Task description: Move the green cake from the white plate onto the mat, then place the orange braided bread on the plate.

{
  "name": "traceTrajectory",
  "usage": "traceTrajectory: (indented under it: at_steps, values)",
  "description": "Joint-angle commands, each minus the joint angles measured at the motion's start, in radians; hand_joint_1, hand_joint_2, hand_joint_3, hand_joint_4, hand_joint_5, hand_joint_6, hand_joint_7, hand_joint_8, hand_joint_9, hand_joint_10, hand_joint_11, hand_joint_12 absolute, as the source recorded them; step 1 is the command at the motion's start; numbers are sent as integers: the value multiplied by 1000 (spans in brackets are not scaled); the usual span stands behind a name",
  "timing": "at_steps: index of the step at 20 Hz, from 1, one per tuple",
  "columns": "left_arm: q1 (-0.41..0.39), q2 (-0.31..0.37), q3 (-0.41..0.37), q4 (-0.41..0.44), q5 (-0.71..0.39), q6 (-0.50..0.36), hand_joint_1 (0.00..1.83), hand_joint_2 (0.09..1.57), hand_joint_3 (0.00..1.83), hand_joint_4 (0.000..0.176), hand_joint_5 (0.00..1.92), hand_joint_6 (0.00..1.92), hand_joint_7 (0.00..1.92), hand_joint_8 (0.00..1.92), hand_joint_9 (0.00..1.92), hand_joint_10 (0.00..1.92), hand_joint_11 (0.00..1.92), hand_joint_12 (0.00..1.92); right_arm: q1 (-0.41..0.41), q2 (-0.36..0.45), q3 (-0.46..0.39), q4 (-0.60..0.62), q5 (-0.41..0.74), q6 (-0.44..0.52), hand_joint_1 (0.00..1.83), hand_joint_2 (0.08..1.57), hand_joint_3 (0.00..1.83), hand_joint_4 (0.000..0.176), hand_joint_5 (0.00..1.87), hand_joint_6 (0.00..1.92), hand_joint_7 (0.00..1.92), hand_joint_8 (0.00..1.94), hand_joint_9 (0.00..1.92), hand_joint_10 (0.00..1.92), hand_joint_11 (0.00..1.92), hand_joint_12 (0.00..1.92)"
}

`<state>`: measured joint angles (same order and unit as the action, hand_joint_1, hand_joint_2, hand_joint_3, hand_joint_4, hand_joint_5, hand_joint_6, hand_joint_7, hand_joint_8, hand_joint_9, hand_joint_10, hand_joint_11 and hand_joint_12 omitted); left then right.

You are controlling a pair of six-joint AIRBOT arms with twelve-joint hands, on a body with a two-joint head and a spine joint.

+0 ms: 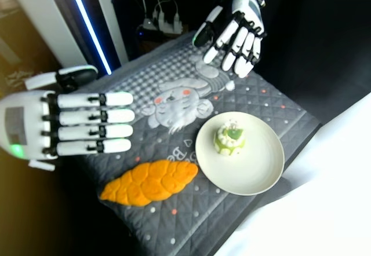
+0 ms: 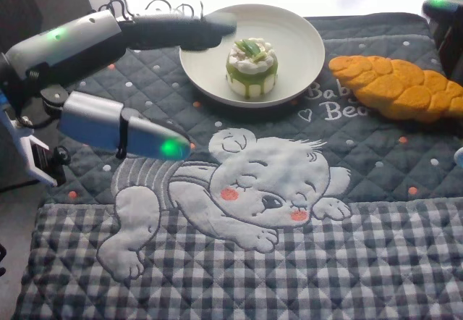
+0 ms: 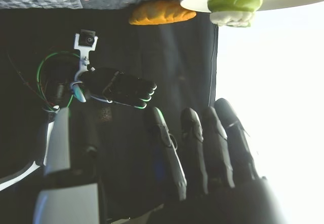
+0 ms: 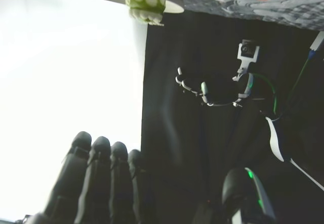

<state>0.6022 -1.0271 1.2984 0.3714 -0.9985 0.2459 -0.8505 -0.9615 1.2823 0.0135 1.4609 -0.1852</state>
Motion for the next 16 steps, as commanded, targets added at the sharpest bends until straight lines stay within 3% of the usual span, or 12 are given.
traceTrajectory:
  at_steps: [1, 4, 6, 7, 8, 10, 11, 12, 13, 14, 15, 16]
  values:
    - [-14, -2, 2, -42, -113, -7, 593, 830, 4, 129, 232, 2, 438, 3, 482, 20, 27, 963, 7, 6, 3, 36, 124, 6, 758, 742, 21, 77, 285, 2, 118, 1, 77, 11, 0, 563]
    - [-21, -2, 4, -38, -98, -6, 665, 813, 0, 138, 196, 0, 418, 0, 443, 1, 0, 918, 7, 3, 3, 36, 124, 6, 764, 728, 4, 90, 302, 4, 131, 3, 93, 7, 0, 612]
    - [-44, -9, 16, -21, -63, -6, 674, 864, 2, 93, 183, 0, 397, 0, 435, 0, 16, 948, 7, 1, 3, 36, 124, 6, 772, 719, 0, 88, 303, 3, 133, 4, 92, 5, 0, 564]
    - [-69, -19, 30, -3, -31, -7, 669, 857, 1, 84, 170, 5, 384, 4, 434, 0, 54, 841, 7, 1, 3, 36, 124, 6, 762, 720, 0, 84, 309, 1, 140, 2, 102, 4, 0, 628]
    - [-96, -29, 46, 16, 5, -9, 705, 828, 0, 97, 133, 3, 304, 0, 348, 0, 28, 700, 7, 1, 3, 36, 124, 6, 772, 724, 1, 82, 315, 3, 146, 3, 108, 5, 0, 641]
    - [-142, -53, 83, 46, 77, -19, 824, 813, 0, 91, 164, 2, 264, 0, 273, 0, 24, 483, 7, 0, 3, 36, 124, 6, 751, 719, 0, 113, 328, 4, 162, 6, 115, 6, 0, 589]
    - [-164, -67, 106, 66, 109, -38, 756, 871, 0, 69, 186, 0, 267, 0, 287, 0, 94, 434, 7, -1, 3, 36, 124, 6, 755, 700, 0, 111, 340, 2, 171, 1, 136, 3, 0, 687]
    - [-200, -93, 146, 105, 152, -84, 741, 886, 0, 81, 197, 2, 268, 0, 298, 3, 115, 423, 7, -3, 3, 36, 125, 6, 753, 694, 0, 117, 344, 2, 173, 0, 140, 2, 0, 708]
    - [-227, -114, 179, 132, 186, -118, 705, 880, 0, 112, 191, 0, 262, 0, 311, 7, 113, 422, 7, -5, 3, 36, 125, 6, 749, 690, 0, 109, 365, 4, 190, 3, 159, 6, 0, 749]
    - [-241, -127, 198, 143, 212, -129, 695, 880, 0, 142, 172, 0, 248, 0, 300, 2, 86, 415, 7, -6, 3, 36, 125, 6, 737, 678, 0, 121, 379, 7, 201, 6, 169, 8, 0, 757]
    - [-263, -143, 218, 166, 246, -139, 715, 867, 0, 99, 185, 2, 274, 3, 334, 3, 87, 506, 7, -8, 4, 36, 126, 6, 751, 653, 0, 133, 379, 6, 200, 4, 168, 7, 0, 757]
    - [-280, -156, 233, 187, 275, -145, 733, 861, 0, 82, 201, 7, 295, 9, 353, 7, 103, 531, 7, -9, 4, 36, 126, 6, 753, 647, 0, 139, 382, 3, 197, 1, 161, 2, 0, 723]
